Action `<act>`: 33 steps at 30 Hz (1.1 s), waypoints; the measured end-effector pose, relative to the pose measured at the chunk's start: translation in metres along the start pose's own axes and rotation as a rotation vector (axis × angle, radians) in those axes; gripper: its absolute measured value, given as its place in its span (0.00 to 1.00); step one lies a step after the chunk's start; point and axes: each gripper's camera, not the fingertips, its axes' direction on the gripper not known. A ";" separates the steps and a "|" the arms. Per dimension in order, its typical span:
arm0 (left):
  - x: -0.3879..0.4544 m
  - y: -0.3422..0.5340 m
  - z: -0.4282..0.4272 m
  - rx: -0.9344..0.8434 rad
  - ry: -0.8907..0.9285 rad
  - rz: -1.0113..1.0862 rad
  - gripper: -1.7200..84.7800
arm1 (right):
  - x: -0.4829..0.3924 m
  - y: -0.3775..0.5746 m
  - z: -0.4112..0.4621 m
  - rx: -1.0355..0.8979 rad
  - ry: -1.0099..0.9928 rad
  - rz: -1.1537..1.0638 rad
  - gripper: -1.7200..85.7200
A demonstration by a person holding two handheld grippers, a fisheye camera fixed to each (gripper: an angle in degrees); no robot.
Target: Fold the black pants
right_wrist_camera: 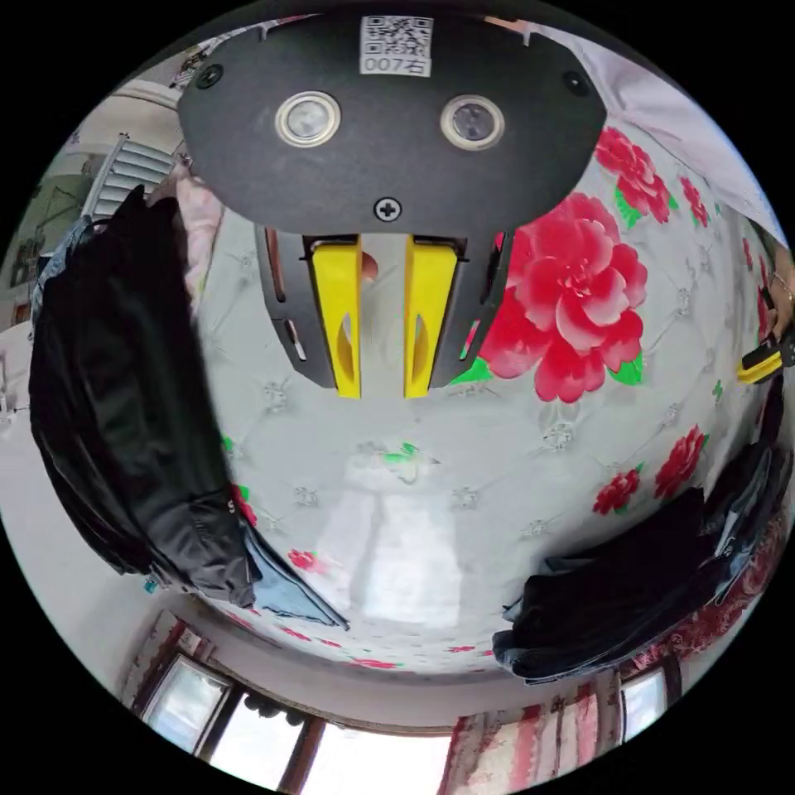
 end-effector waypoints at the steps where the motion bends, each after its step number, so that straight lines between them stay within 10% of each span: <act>1: 0.012 0.012 -0.003 0.017 0.006 -0.003 0.06 | 0.029 0.017 -0.005 -0.001 0.133 0.038 0.09; 5: 0.053 0.012 -0.006 0.034 -0.125 0.130 0.01 | 0.113 0.044 -0.008 -0.088 0.364 0.200 0.09; 11: 0.096 0.005 -0.009 0.029 -0.334 0.248 0.01 | 0.156 0.066 0.040 -0.425 0.015 0.302 0.04; 21: 0.061 0.024 -0.076 0.137 0.136 0.036 0.01 | -0.027 0.138 -0.079 0.028 -0.677 0.025 0.02; 33: -0.042 0.179 -0.175 0.298 -0.005 -0.175 0.03 | -0.312 0.251 -0.210 -0.037 -1.060 -0.847 0.07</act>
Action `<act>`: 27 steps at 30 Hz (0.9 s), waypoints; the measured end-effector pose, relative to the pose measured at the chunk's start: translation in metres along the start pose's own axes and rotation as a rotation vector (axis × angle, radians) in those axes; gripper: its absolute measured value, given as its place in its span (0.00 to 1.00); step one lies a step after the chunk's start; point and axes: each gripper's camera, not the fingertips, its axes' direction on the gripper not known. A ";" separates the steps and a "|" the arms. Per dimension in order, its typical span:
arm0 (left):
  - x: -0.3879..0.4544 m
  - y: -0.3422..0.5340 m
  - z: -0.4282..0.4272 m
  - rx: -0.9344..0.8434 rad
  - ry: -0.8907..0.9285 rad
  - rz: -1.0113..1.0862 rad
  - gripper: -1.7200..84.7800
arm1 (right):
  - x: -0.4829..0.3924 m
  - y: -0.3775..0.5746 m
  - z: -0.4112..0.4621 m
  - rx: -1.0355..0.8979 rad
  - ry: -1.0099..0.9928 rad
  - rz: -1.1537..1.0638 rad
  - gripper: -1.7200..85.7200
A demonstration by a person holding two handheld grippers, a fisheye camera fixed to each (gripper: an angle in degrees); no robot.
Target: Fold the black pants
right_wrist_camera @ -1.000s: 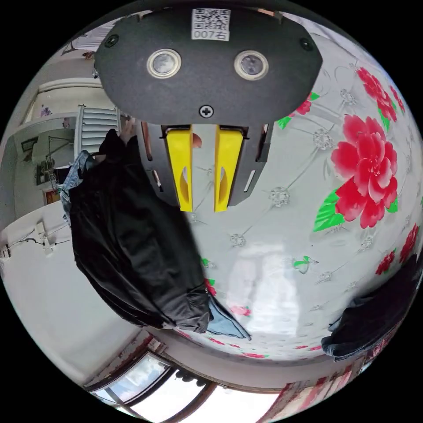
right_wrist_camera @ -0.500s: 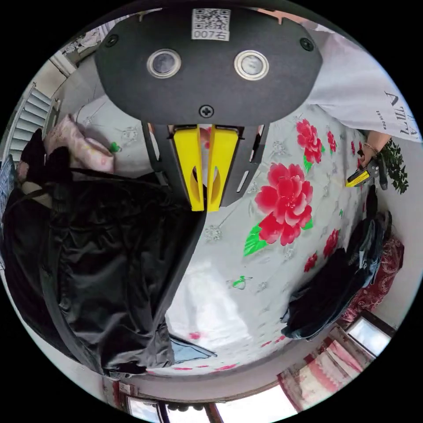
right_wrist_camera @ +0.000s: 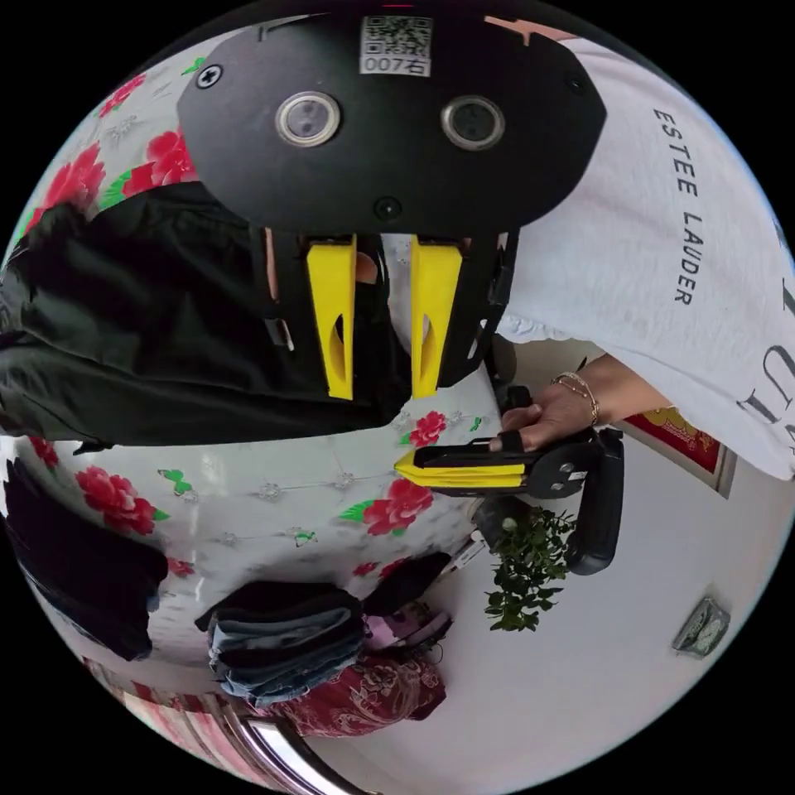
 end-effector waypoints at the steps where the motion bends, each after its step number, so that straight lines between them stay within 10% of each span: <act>1: -0.009 0.006 -0.010 0.017 -0.016 0.002 0.04 | -0.007 0.008 -0.002 0.005 0.067 -0.004 0.08; 10: 0.127 -0.011 0.008 -0.047 0.363 0.519 0.12 | 0.012 0.151 -0.045 0.134 0.285 0.498 0.11; 16: 0.178 0.013 0.052 -0.180 0.164 0.890 0.02 | -0.003 0.216 -0.072 0.232 0.338 0.680 0.11; 27: -0.109 0.078 -0.097 -0.074 -0.037 -0.043 0.01 | 0.036 0.281 -0.133 0.428 0.323 0.865 0.11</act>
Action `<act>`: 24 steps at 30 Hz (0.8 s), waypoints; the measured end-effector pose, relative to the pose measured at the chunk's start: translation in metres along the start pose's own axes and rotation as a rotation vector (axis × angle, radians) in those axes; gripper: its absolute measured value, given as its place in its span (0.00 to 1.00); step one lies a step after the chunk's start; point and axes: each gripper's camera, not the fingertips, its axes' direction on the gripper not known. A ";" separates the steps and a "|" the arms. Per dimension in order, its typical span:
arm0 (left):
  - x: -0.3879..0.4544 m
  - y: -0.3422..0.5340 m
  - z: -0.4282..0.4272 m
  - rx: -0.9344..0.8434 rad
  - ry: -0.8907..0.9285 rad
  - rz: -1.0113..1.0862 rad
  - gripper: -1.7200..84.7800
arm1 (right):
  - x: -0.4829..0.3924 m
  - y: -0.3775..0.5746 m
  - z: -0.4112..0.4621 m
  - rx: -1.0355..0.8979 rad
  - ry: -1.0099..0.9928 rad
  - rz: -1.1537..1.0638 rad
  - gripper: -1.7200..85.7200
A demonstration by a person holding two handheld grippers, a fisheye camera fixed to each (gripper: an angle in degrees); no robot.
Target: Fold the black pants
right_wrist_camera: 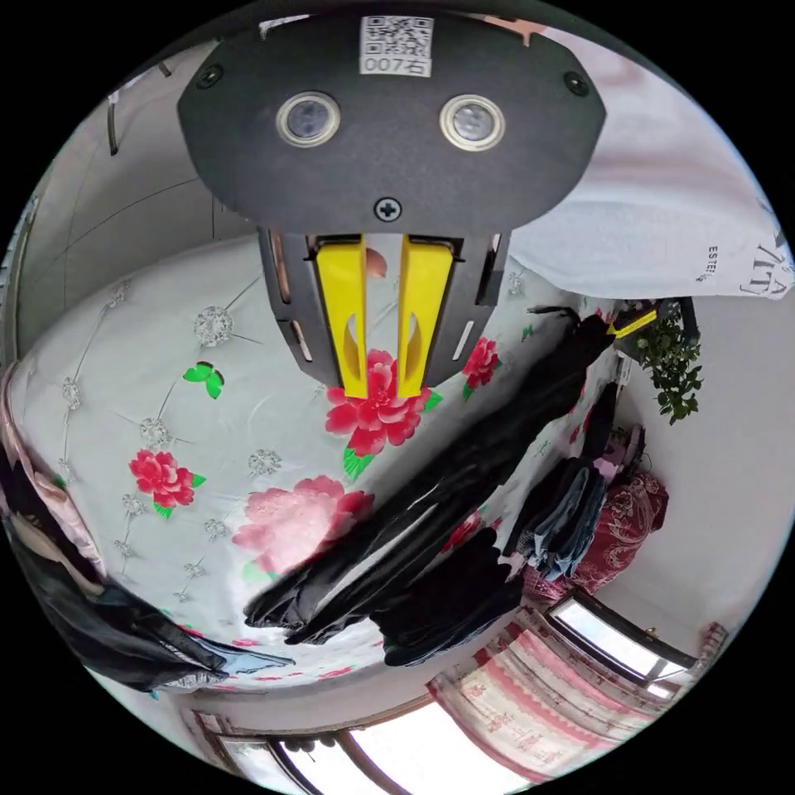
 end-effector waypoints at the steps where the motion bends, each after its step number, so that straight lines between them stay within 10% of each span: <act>1: -0.024 0.017 -0.015 0.050 0.002 -0.139 0.01 | 0.008 -0.009 -0.004 0.021 -0.023 0.023 0.11; 24: -0.036 0.014 -0.056 -0.041 -0.131 -0.408 0.01 | 0.017 -0.272 0.093 -0.201 0.226 -0.099 0.10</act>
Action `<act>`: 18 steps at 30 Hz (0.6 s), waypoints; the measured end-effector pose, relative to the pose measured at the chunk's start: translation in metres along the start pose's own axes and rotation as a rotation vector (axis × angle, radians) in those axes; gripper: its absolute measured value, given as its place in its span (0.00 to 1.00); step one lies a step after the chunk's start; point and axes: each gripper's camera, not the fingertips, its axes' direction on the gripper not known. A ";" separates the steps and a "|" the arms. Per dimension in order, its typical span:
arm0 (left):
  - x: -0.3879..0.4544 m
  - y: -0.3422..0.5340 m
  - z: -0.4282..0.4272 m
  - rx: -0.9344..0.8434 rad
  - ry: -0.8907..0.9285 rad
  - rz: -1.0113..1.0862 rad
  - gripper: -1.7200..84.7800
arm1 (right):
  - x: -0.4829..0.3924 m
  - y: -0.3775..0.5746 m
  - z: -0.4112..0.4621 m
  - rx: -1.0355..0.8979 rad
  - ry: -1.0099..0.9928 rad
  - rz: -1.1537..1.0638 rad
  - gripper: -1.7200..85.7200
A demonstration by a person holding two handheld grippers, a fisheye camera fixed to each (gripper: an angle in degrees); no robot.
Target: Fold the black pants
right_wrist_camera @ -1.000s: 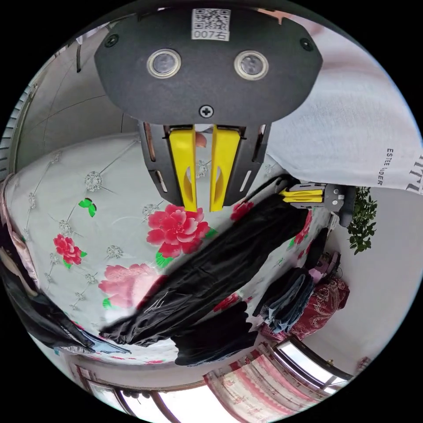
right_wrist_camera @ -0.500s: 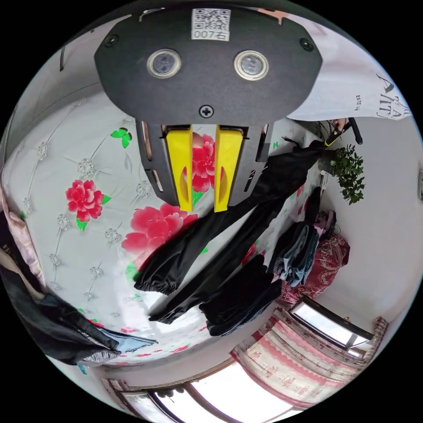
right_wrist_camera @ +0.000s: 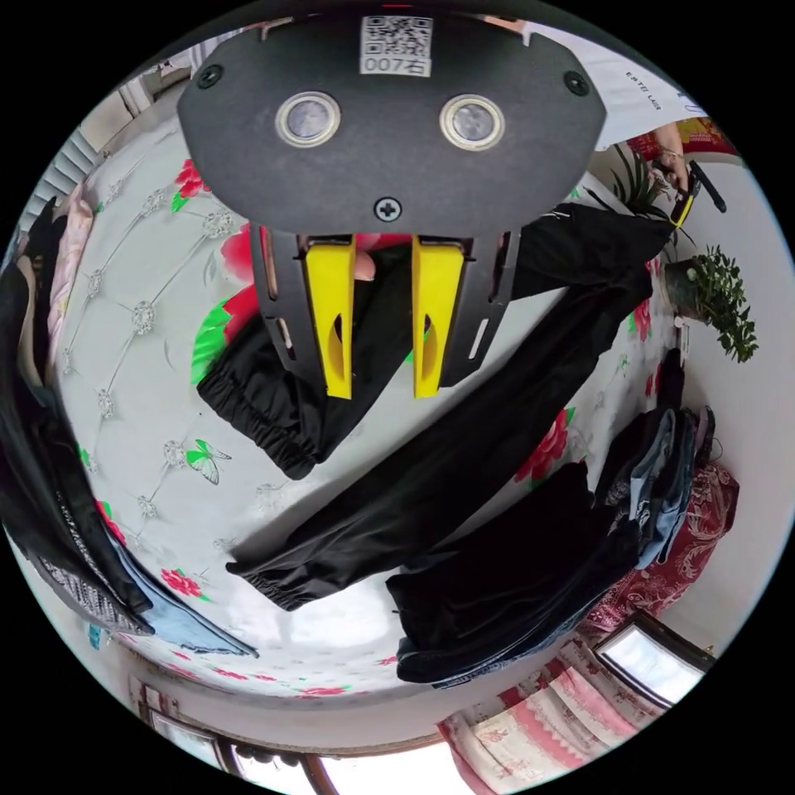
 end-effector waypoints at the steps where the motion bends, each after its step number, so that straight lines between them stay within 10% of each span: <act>1: -0.001 -0.009 -0.001 0.004 0.011 -0.012 0.01 | 0.002 -0.007 0.011 -0.038 0.016 0.003 0.10; 5: -0.004 -0.048 -0.008 0.051 0.060 -0.034 0.01 | 0.007 -0.015 0.018 -0.061 0.194 -0.002 0.05; 18: 0.014 -0.082 -0.105 0.336 0.061 0.279 0.01 | 0.151 0.101 -0.226 0.557 -0.429 -0.055 0.02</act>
